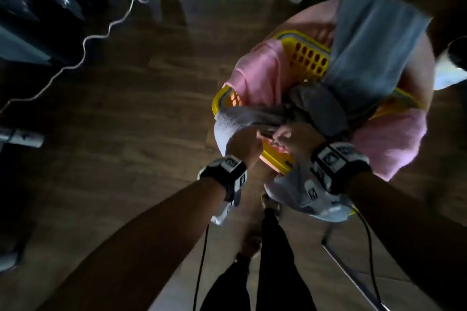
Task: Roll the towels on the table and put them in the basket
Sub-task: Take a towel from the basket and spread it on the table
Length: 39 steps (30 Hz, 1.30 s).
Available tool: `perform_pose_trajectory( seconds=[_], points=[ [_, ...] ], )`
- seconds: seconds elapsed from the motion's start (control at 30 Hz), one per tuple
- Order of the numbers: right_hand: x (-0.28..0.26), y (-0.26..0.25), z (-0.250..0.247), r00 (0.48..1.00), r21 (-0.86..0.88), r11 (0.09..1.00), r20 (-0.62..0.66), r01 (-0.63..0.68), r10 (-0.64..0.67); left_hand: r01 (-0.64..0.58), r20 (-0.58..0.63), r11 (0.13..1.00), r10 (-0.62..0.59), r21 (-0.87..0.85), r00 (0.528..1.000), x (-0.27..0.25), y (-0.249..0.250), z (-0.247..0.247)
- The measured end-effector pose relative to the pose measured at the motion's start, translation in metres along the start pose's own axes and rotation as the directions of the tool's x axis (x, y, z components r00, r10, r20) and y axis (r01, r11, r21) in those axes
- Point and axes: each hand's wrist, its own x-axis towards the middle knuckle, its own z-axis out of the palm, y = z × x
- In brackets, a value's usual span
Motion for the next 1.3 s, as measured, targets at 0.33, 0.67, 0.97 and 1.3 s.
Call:
perform_pose_trajectory(
  seconds=[0.33, 0.67, 0.97, 1.3],
  points=[
    [0.092, 0.012, 0.016, 0.954, -0.365, 0.929, 0.296, 0.064, 0.051, -0.079, 0.048, 0.866, 0.063, 0.493, 0.997, 0.056, 0.009, 0.009],
    [0.135, 0.04, 0.016, 0.913, -0.466, 0.884, 0.344, -0.036, 0.218, -0.275, 0.267, 0.621, 0.109, 0.734, 0.958, 0.096, 0.028, 0.03],
    [0.126, 0.051, 0.008, 0.954, -0.166, 0.984, 0.278, -0.064, 0.109, -0.043, 0.034, 0.963, 0.036, 0.265, 0.999, 0.1, 0.031, 0.004],
    [0.033, -0.02, -0.058, 0.947, 0.05, 0.986, -0.29, 0.158, -0.137, -0.158, -0.144, 0.961, 0.127, -0.227, 0.981, 0.038, -0.009, -0.066]
  ],
)
